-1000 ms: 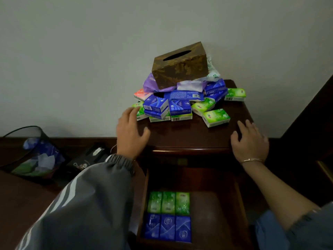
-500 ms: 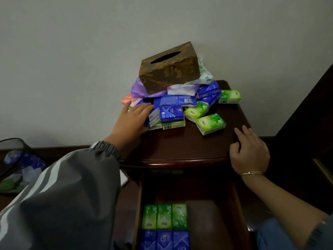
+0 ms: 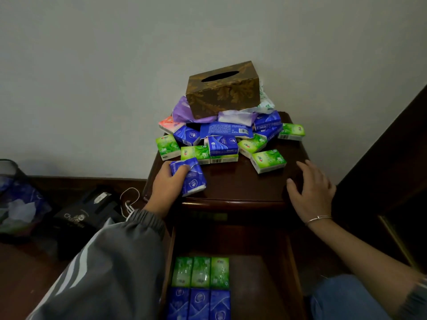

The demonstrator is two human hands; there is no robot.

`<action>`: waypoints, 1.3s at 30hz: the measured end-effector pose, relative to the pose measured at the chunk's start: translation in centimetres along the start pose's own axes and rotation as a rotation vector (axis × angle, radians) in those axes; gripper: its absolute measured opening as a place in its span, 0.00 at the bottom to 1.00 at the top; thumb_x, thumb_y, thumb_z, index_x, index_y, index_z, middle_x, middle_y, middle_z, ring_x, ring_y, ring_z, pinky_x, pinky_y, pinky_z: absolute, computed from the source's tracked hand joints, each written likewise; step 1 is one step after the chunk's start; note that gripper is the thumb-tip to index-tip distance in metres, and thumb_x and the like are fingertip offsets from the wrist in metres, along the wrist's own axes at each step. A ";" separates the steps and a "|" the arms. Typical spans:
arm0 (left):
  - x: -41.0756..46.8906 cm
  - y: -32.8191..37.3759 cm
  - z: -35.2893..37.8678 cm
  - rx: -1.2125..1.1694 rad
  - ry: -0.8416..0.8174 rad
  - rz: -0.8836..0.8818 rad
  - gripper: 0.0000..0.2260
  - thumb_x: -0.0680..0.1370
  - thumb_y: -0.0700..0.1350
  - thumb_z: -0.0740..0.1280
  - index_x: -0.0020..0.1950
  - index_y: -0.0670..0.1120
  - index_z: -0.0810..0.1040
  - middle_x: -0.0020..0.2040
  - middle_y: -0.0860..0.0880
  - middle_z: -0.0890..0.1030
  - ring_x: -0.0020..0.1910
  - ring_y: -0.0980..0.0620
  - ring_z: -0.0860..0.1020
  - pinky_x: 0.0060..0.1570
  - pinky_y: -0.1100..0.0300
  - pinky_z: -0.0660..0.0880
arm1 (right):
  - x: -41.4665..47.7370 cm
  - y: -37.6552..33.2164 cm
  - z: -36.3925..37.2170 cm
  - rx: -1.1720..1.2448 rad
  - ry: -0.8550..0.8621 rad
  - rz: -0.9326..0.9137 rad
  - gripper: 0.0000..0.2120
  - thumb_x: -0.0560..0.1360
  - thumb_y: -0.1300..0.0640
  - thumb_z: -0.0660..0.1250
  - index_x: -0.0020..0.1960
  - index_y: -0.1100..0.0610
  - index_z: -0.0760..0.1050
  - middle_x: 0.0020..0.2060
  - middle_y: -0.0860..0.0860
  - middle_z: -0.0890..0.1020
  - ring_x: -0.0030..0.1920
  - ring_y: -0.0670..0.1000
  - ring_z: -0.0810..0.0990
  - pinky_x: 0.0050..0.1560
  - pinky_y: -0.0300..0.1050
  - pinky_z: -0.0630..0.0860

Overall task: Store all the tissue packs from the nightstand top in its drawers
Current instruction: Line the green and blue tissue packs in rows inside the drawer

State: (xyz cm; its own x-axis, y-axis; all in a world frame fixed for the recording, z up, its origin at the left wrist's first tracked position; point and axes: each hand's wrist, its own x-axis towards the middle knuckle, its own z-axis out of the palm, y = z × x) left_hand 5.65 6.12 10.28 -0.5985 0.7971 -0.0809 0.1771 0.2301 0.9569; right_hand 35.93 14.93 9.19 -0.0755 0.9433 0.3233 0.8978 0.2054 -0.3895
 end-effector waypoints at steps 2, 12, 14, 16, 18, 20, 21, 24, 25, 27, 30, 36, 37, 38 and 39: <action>0.1 0.0 -0.2 -0.004 -0.032 -0.007 0.13 0.74 0.55 0.67 0.54 0.49 0.74 0.51 0.47 0.82 0.48 0.49 0.81 0.53 0.47 0.77 | 1.6 -1.1 -0.7 0.000 -0.070 -0.148 0.27 0.73 0.51 0.66 0.71 0.53 0.65 0.72 0.52 0.65 0.72 0.56 0.61 0.71 0.59 0.57; 0.3 0.1 -0.3 0.012 -0.050 0.000 0.13 0.75 0.53 0.66 0.54 0.46 0.74 0.50 0.47 0.81 0.47 0.51 0.81 0.50 0.52 0.77 | 7.4 -7.7 1.8 -0.308 -0.212 -0.288 0.38 0.70 0.28 0.54 0.71 0.50 0.62 0.64 0.56 0.71 0.63 0.60 0.71 0.61 0.54 0.66; 0.3 0.0 -0.3 0.013 -0.037 0.011 0.13 0.75 0.53 0.67 0.54 0.46 0.74 0.50 0.47 0.81 0.48 0.50 0.81 0.51 0.51 0.77 | 7.6 -8.3 2.5 -0.315 -0.234 -0.343 0.36 0.71 0.29 0.53 0.71 0.51 0.62 0.68 0.54 0.70 0.66 0.57 0.69 0.63 0.54 0.65; 0.3 0.0 -0.3 0.008 -0.044 0.015 0.13 0.75 0.53 0.67 0.53 0.46 0.74 0.50 0.47 0.82 0.49 0.50 0.81 0.53 0.49 0.77 | 7.2 -8.3 3.2 -0.311 -0.283 -0.395 0.35 0.73 0.32 0.55 0.72 0.52 0.62 0.70 0.53 0.68 0.68 0.55 0.67 0.66 0.53 0.64; 0.2 0.0 -0.3 0.003 -0.052 0.012 0.13 0.75 0.54 0.67 0.54 0.46 0.74 0.50 0.47 0.82 0.48 0.51 0.81 0.52 0.49 0.77 | 6.4 -7.4 3.0 -0.213 -0.281 -0.430 0.32 0.74 0.36 0.58 0.71 0.54 0.65 0.70 0.52 0.69 0.70 0.54 0.67 0.68 0.51 0.63; 0.2 0.0 -0.3 -0.002 -0.051 0.015 0.13 0.75 0.54 0.67 0.53 0.47 0.74 0.50 0.48 0.82 0.48 0.51 0.81 0.52 0.49 0.78 | 5.3 -5.9 2.1 -0.085 -0.270 -0.495 0.28 0.75 0.42 0.62 0.70 0.55 0.68 0.70 0.53 0.70 0.70 0.53 0.67 0.70 0.51 0.63; 0.2 0.0 -0.3 -0.001 -0.047 0.019 0.13 0.75 0.54 0.67 0.53 0.47 0.74 0.50 0.48 0.82 0.48 0.51 0.81 0.52 0.49 0.78 | 4.7 -5.1 1.6 -0.039 -0.272 -0.539 0.27 0.75 0.44 0.64 0.69 0.55 0.69 0.69 0.52 0.71 0.70 0.52 0.68 0.70 0.51 0.62; 0.2 0.0 -0.2 0.001 -0.046 0.010 0.12 0.75 0.54 0.67 0.53 0.48 0.74 0.49 0.48 0.82 0.48 0.51 0.81 0.53 0.47 0.78 | 3.1 -3.5 0.1 0.009 -0.368 -0.616 0.27 0.75 0.44 0.65 0.71 0.51 0.66 0.72 0.49 0.68 0.73 0.49 0.61 0.73 0.53 0.54; 0.2 0.0 -0.2 -0.001 -0.049 0.006 0.12 0.76 0.54 0.67 0.53 0.48 0.74 0.50 0.48 0.82 0.48 0.51 0.81 0.54 0.47 0.78 | 3.0 -3.2 -0.3 -0.003 -0.404 -0.622 0.28 0.75 0.43 0.64 0.72 0.49 0.64 0.73 0.47 0.64 0.75 0.48 0.56 0.74 0.56 0.49; 0.1 0.1 -0.1 0.001 -0.058 -0.001 0.12 0.76 0.54 0.66 0.54 0.49 0.73 0.51 0.48 0.81 0.49 0.50 0.81 0.54 0.46 0.78 | 3.3 -2.6 -1.1 -0.042 -0.421 -0.593 0.31 0.74 0.39 0.62 0.74 0.44 0.59 0.75 0.43 0.58 0.76 0.47 0.46 0.73 0.61 0.43; 0.1 0.2 -0.2 -0.002 -0.055 -0.007 0.14 0.76 0.54 0.66 0.56 0.48 0.72 0.52 0.47 0.81 0.49 0.50 0.81 0.55 0.47 0.77 | 4.4 -2.0 -2.5 -0.008 -0.497 -0.345 0.41 0.68 0.34 0.65 0.75 0.43 0.52 0.76 0.46 0.55 0.76 0.52 0.51 0.74 0.63 0.50; 0.2 0.3 -0.2 -0.020 -0.056 -0.031 0.15 0.76 0.54 0.67 0.57 0.48 0.72 0.53 0.47 0.80 0.48 0.51 0.81 0.50 0.53 0.78 | 5.5 -2.1 -3.7 -0.073 -0.596 -0.215 0.40 0.67 0.40 0.72 0.73 0.51 0.60 0.69 0.54 0.68 0.65 0.55 0.70 0.61 0.46 0.68; 0.2 0.3 -0.2 -0.021 -0.057 -0.030 0.15 0.76 0.54 0.67 0.57 0.48 0.72 0.53 0.48 0.81 0.48 0.52 0.81 0.49 0.54 0.78 | 5.9 -2.5 -4.2 -0.002 -0.528 -0.209 0.39 0.66 0.40 0.72 0.72 0.51 0.62 0.68 0.54 0.70 0.63 0.53 0.72 0.58 0.44 0.68; 0.2 0.3 -0.2 -0.021 -0.057 -0.026 0.15 0.76 0.54 0.66 0.58 0.48 0.72 0.53 0.48 0.81 0.48 0.52 0.81 0.48 0.55 0.78 | 6.4 -3.1 -4.5 0.097 -0.463 -0.194 0.38 0.66 0.40 0.72 0.70 0.51 0.63 0.67 0.53 0.70 0.60 0.51 0.72 0.56 0.43 0.69; 0.3 0.3 -0.2 -0.018 -0.055 -0.023 0.15 0.76 0.54 0.66 0.58 0.48 0.72 0.53 0.48 0.81 0.48 0.52 0.81 0.48 0.55 0.78 | 6.9 -3.8 -4.5 0.183 -0.426 -0.190 0.38 0.65 0.41 0.73 0.69 0.51 0.63 0.66 0.53 0.70 0.58 0.49 0.72 0.54 0.43 0.69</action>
State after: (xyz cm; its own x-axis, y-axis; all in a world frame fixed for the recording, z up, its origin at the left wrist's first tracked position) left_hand 5.37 6.31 10.58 -0.5583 0.8212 -0.1180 0.1493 0.2393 0.9594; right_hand 33.93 19.46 16.82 -0.4354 0.8994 0.0371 0.7629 0.3906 -0.5152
